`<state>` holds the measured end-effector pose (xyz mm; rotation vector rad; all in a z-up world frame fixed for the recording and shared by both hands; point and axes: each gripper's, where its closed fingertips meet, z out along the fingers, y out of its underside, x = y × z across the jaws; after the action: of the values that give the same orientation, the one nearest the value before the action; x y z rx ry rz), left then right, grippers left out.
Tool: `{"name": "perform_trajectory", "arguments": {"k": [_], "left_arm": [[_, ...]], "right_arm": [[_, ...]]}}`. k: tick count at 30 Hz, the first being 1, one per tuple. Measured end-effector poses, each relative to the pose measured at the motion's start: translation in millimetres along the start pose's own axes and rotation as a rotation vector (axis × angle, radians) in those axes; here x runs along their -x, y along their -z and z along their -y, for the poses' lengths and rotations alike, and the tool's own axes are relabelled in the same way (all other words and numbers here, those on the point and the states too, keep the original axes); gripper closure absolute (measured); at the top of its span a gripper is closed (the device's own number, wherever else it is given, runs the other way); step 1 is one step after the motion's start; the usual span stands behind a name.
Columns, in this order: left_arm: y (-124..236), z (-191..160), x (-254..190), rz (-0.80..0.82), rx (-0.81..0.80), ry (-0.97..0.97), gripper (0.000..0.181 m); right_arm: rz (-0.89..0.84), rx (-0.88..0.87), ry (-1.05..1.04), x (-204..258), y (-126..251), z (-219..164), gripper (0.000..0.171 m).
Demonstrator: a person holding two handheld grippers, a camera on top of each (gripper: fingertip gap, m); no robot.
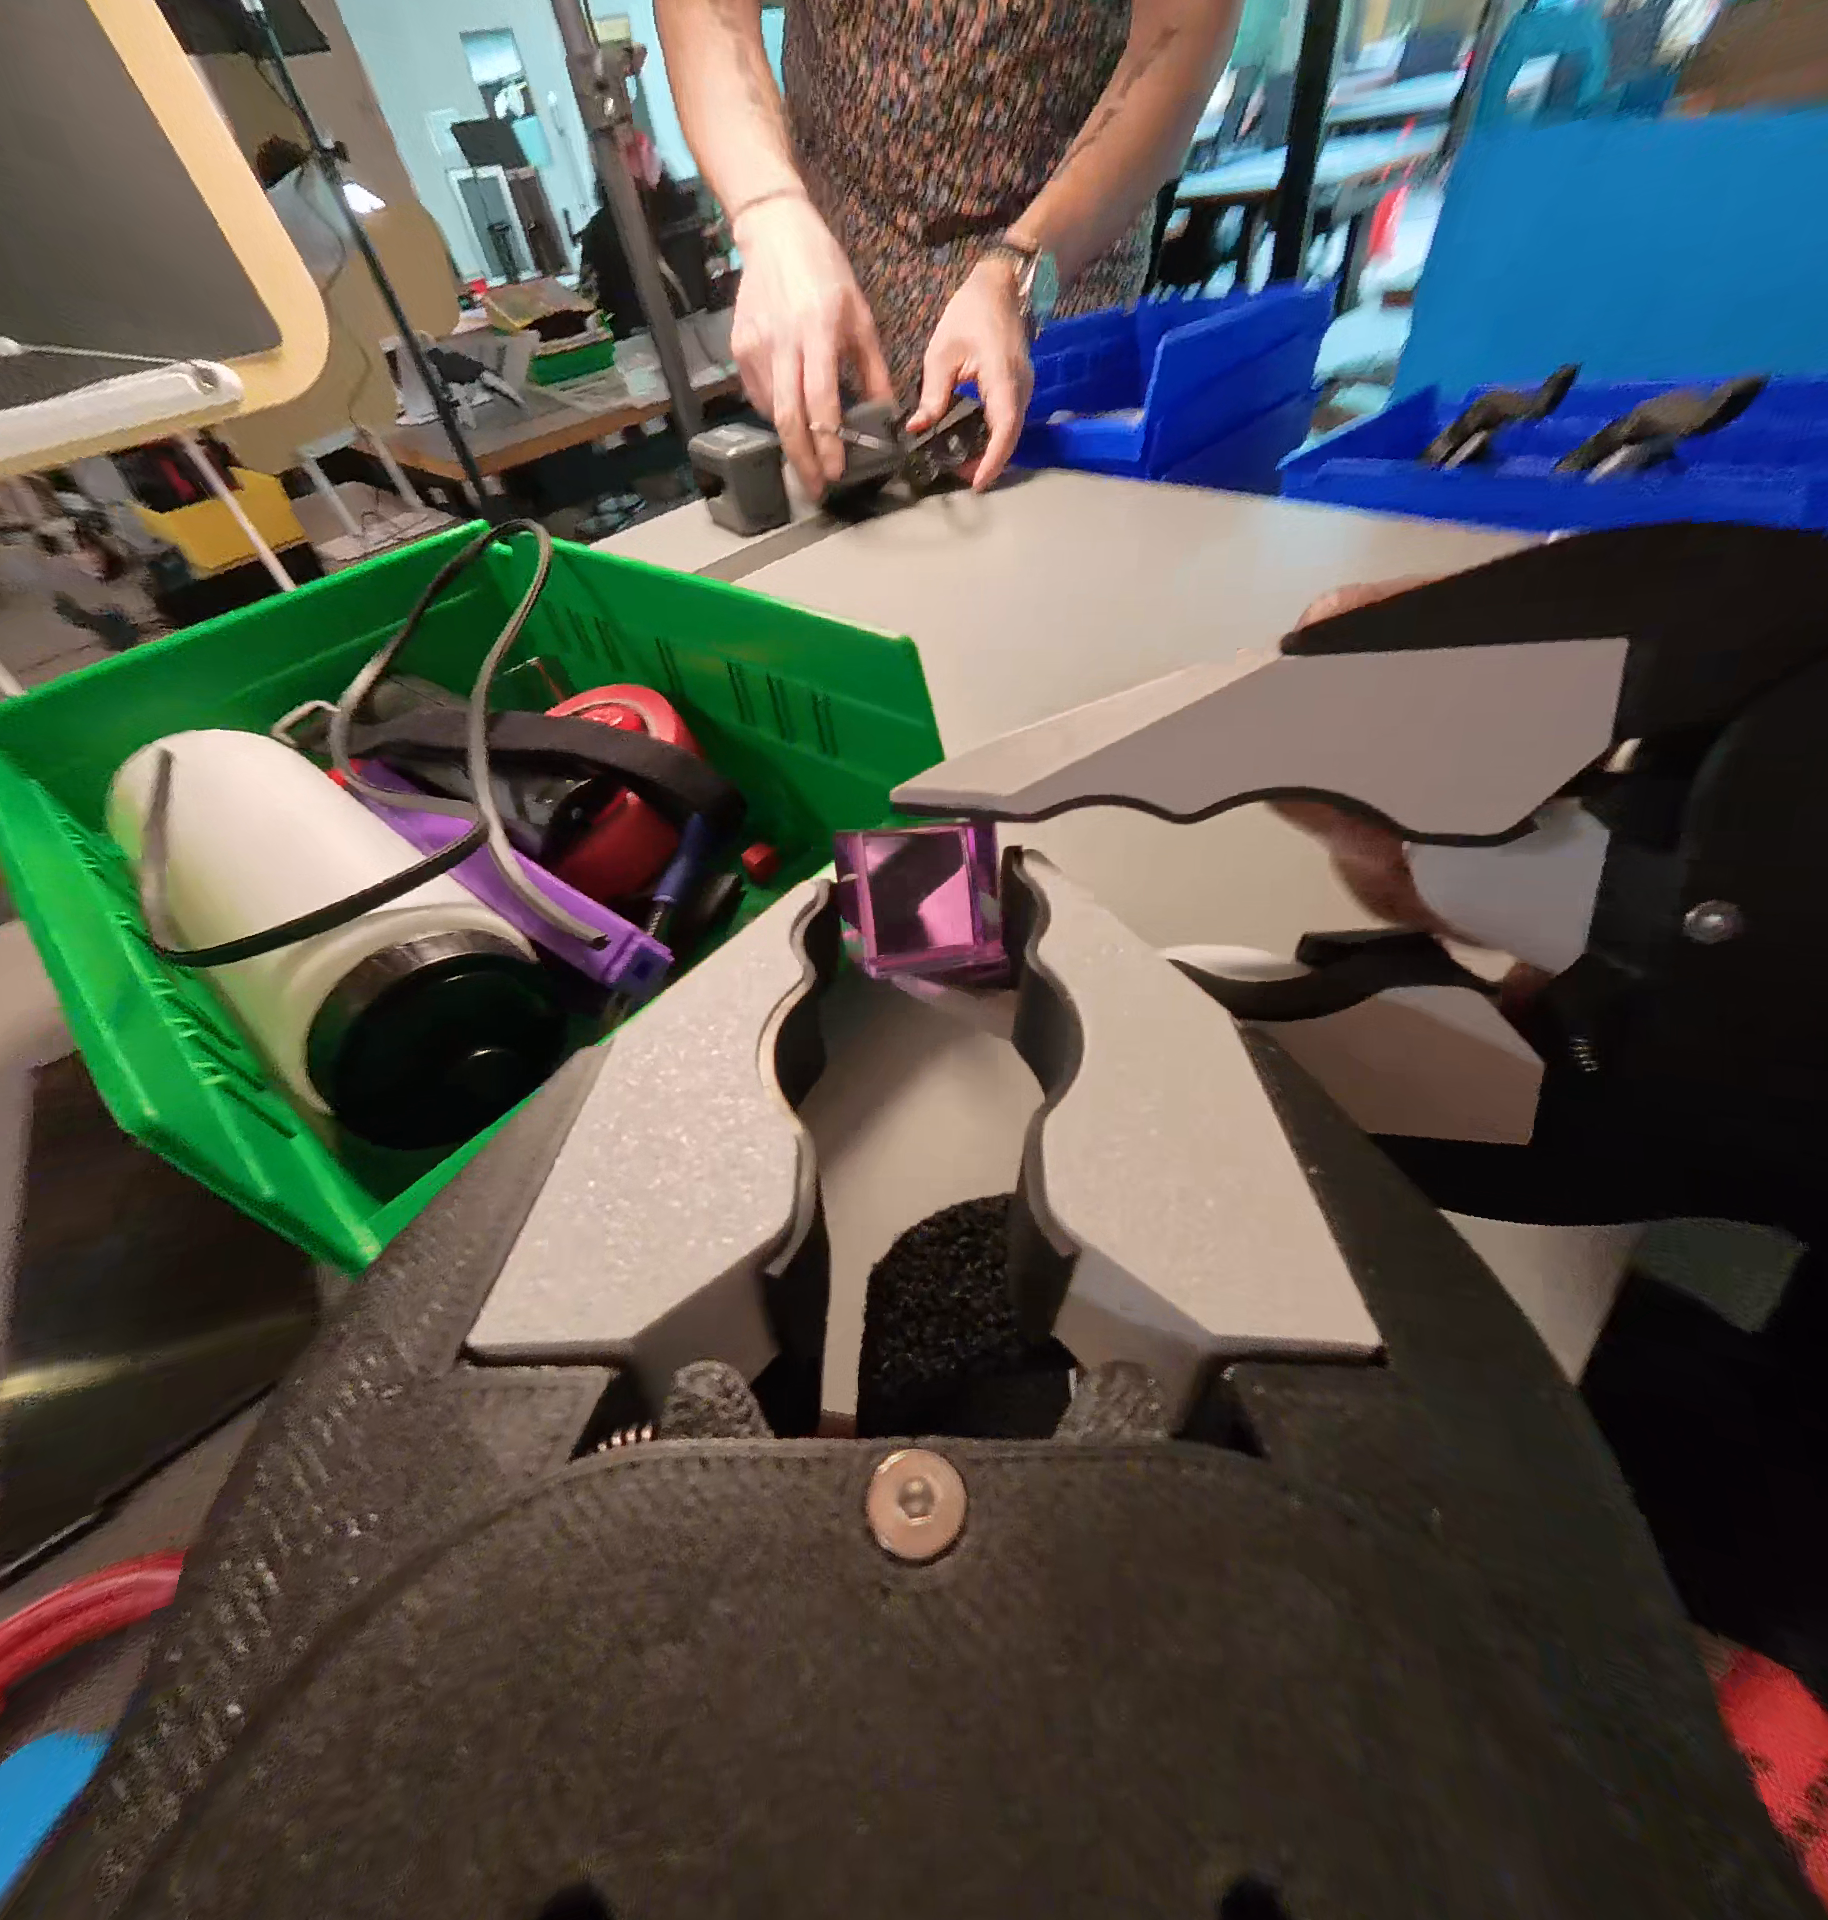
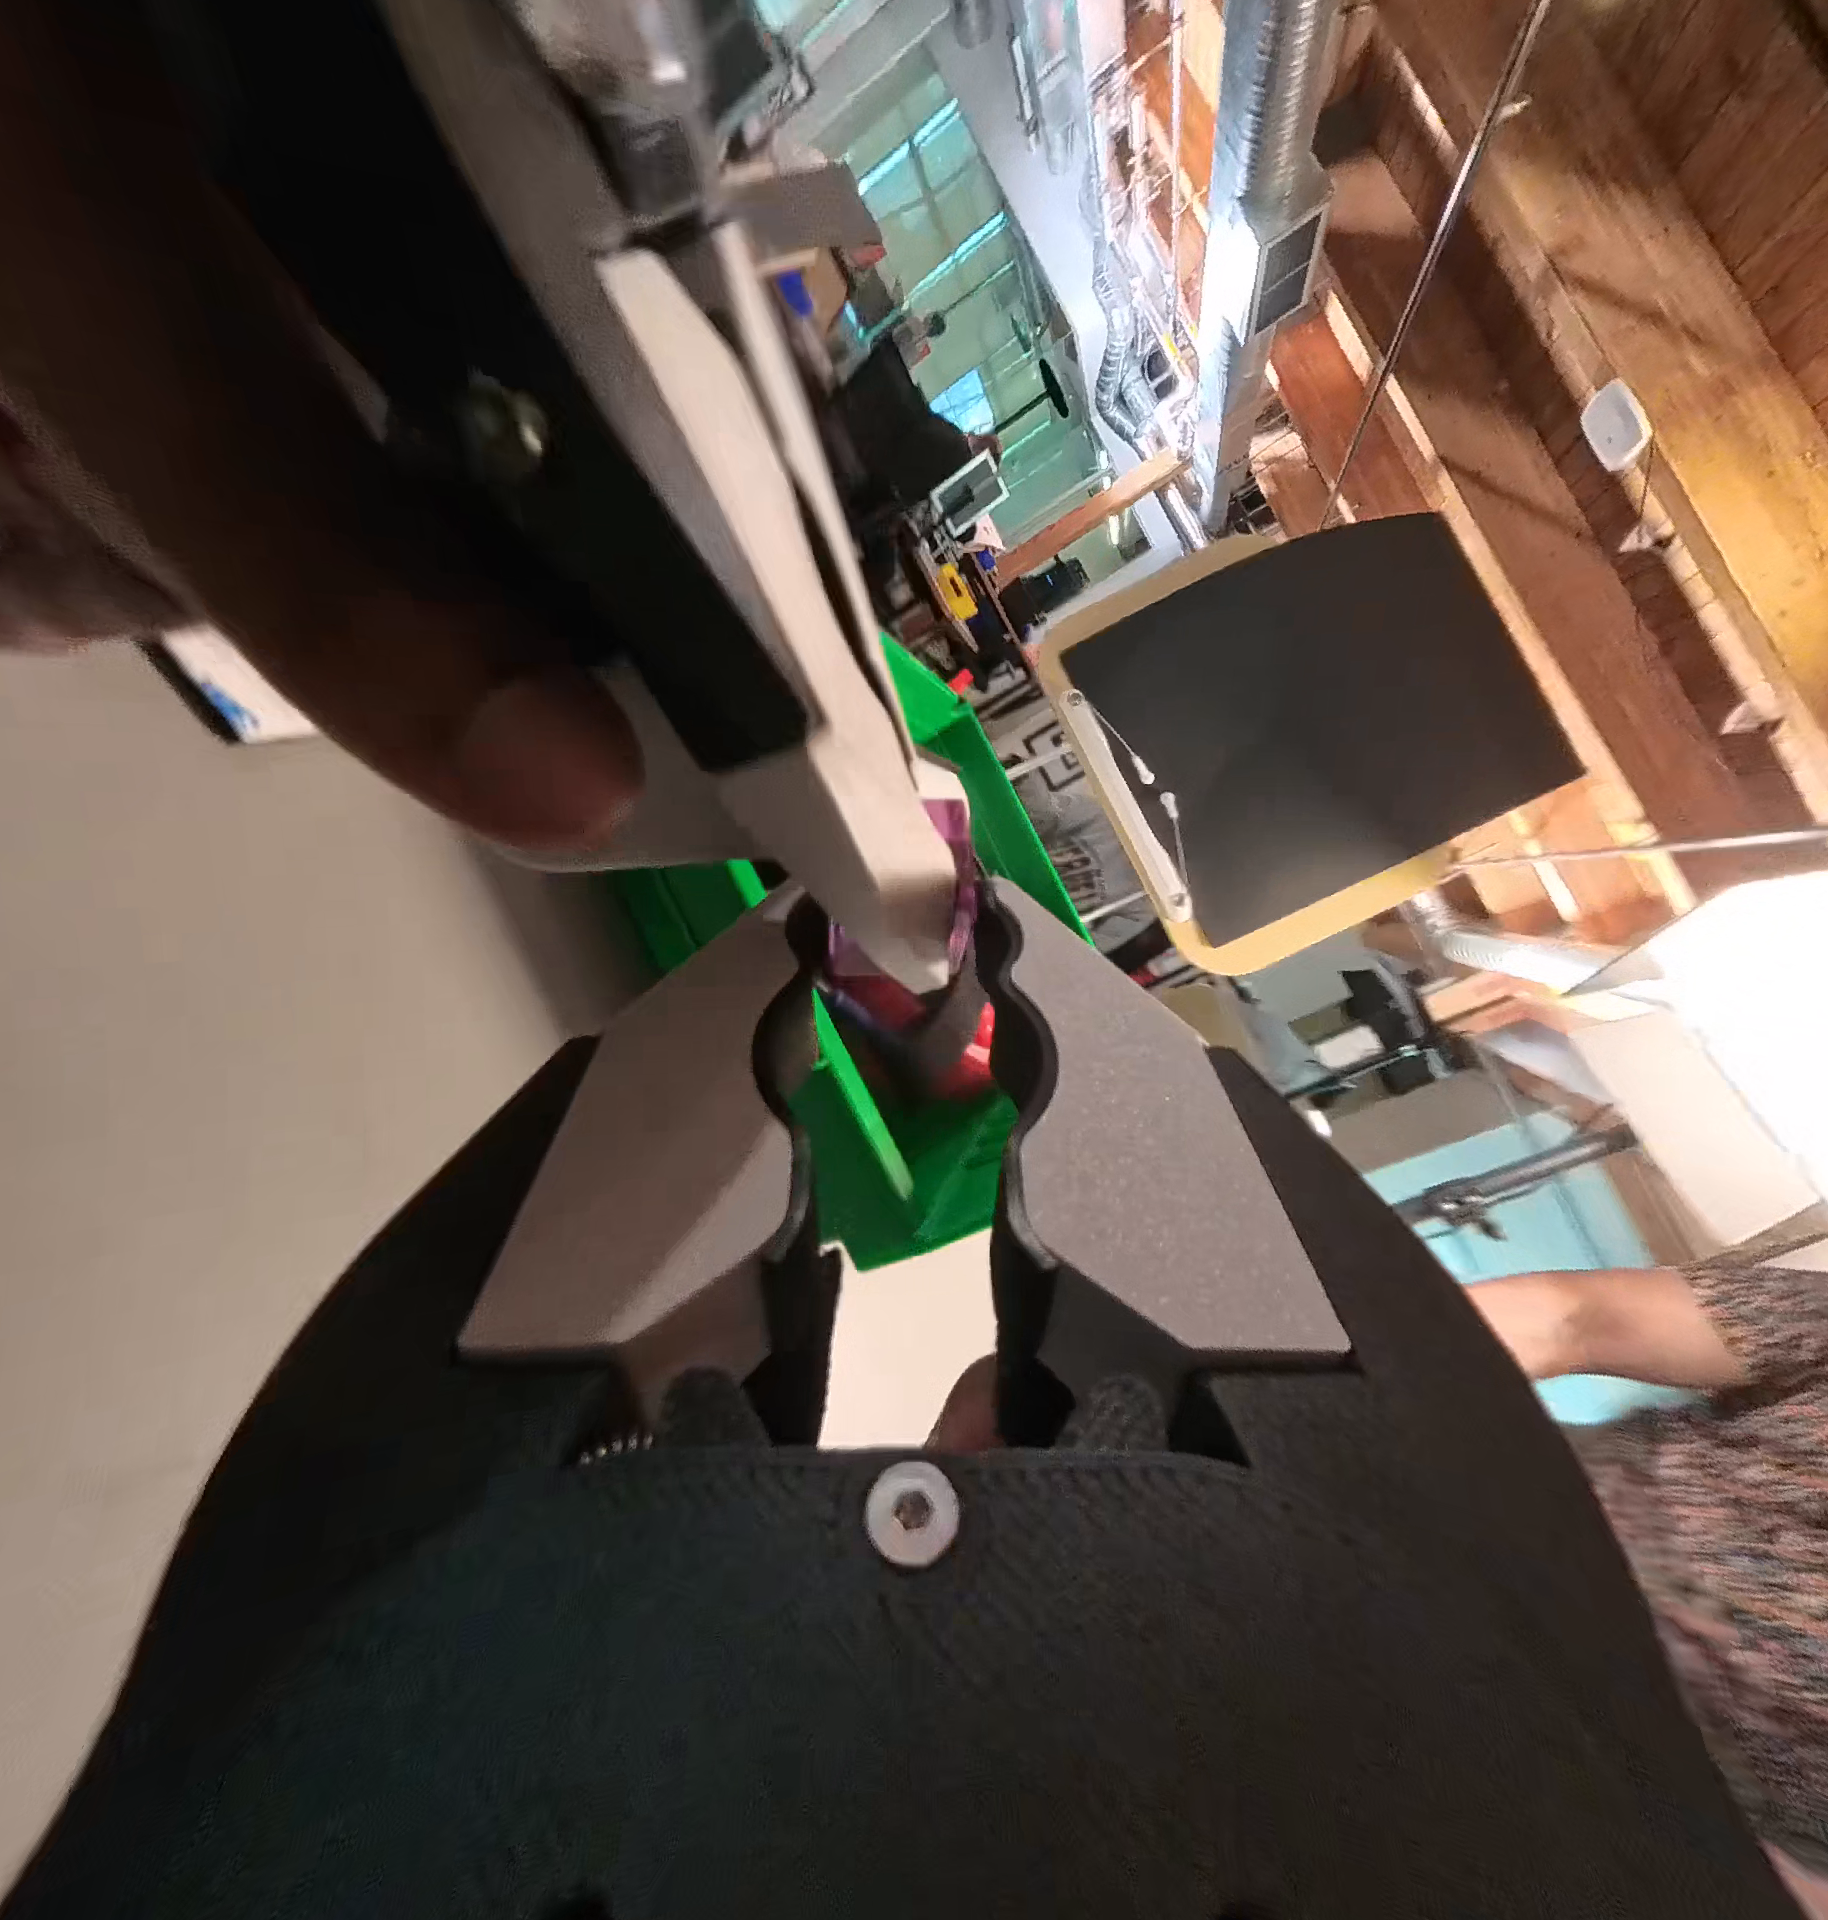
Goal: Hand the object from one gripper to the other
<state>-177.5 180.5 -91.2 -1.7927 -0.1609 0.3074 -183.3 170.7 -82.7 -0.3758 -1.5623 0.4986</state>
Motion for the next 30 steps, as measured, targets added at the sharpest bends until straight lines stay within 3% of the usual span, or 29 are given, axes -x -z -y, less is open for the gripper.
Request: {"name": "perform_trajectory", "arguments": {"k": [4,7,9,12,17,25,28,30], "left_arm": [[5.9,19.4,5.1,-0.179,-0.166,0.291,0.149],[16.3,39.5,16.8,-0.342,-0.361,0.625,0.149],[19.1,44.5,22.0,-0.414,-0.45,0.804,0.15],[15.3,42.4,17.4,-0.457,-0.483,0.925,0.15],[13.5,43.5,6.6,-0.509,-0.516,1.024,0.149],[12.8,45.5,-1.9,-0.553,-0.537,1.054,0.15],[8.0,41.7,-3.7,-0.535,-0.442,0.98,0.152],[6.5,38.3,1.2,-0.447,-0.375,0.819,0.14]], "right_arm": [[0.016,-0.104,-0.339,-17.3,5.1,1.7,0.134],[0.057,-0.192,-0.652,-26.0,9.2,8.7,0.131],[0.055,-0.214,-0.714,-25.3,8.3,12.3,0.13],[0.016,-0.214,-0.676,-22.4,5.5,15.9,0.131],[-0.07,-0.213,-0.558,-22.6,7.0,23.4,0.135],[-0.109,-0.207,-0.58,-28.4,8.1,20.2,0.142],[-0.117,-0.166,-0.467,-28.8,7.7,13.2,0.142],[-0.123,-0.131,-0.348,-28.0,7.4,8.3,0.143]]}}
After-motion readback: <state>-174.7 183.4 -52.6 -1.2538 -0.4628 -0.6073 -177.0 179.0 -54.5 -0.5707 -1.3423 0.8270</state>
